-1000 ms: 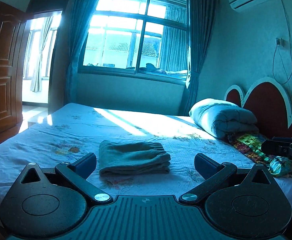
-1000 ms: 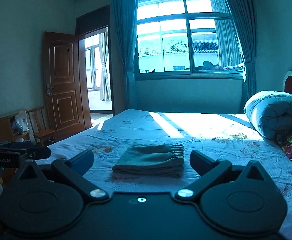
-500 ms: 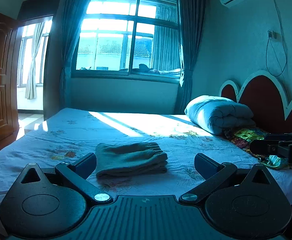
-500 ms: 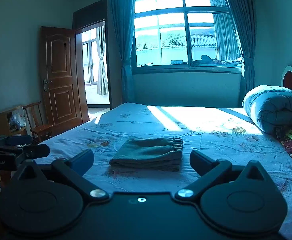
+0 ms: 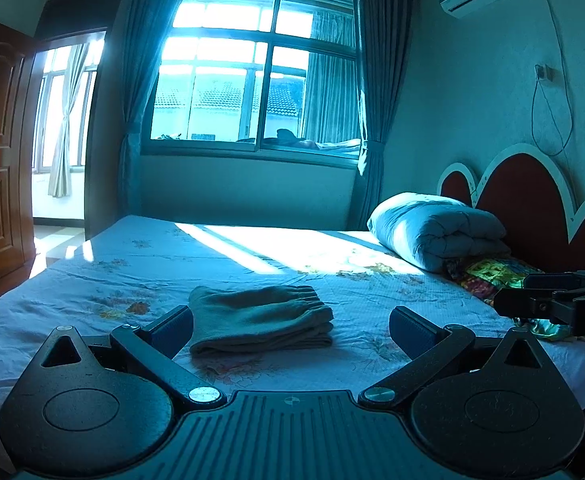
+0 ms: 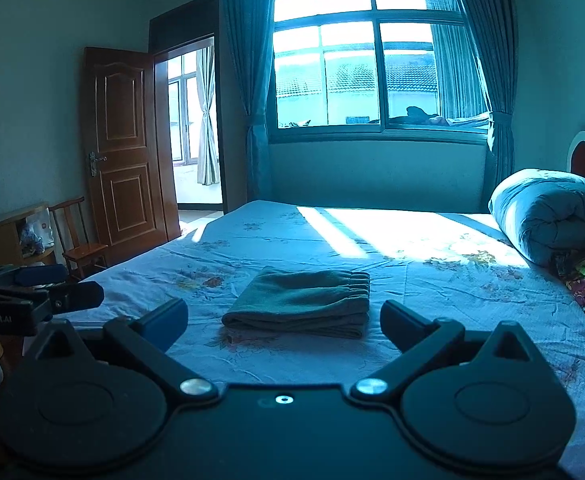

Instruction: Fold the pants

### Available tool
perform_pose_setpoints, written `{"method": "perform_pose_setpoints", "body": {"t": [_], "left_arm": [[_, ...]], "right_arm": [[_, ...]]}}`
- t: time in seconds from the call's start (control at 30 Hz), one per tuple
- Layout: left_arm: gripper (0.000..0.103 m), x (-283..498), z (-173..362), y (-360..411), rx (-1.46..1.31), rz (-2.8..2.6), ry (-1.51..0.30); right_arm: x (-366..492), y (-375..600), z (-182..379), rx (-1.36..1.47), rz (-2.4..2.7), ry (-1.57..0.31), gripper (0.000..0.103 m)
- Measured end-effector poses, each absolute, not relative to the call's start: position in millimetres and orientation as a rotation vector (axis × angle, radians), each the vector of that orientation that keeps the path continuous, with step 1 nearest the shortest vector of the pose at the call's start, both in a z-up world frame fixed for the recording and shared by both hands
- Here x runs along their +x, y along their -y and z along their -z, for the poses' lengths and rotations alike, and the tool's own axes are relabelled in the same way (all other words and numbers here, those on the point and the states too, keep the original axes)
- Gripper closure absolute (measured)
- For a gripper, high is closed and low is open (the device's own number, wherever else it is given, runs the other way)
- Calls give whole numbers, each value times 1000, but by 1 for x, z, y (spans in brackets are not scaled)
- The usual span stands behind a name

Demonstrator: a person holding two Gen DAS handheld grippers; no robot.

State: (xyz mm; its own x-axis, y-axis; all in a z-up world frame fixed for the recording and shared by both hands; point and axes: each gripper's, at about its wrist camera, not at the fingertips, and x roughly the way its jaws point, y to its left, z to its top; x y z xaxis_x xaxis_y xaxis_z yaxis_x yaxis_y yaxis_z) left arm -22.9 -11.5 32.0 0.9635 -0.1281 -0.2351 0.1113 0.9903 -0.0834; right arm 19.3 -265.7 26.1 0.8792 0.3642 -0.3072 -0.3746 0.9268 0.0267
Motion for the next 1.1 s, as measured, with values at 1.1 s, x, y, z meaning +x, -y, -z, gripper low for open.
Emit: {"method": "perform_pose_setpoints", "body": {"t": [1.1], "left_arm": [[0, -23, -31, 16, -67, 144, -245]], "right_arm": [[17, 267, -29, -17, -376, -310, 6]]}}
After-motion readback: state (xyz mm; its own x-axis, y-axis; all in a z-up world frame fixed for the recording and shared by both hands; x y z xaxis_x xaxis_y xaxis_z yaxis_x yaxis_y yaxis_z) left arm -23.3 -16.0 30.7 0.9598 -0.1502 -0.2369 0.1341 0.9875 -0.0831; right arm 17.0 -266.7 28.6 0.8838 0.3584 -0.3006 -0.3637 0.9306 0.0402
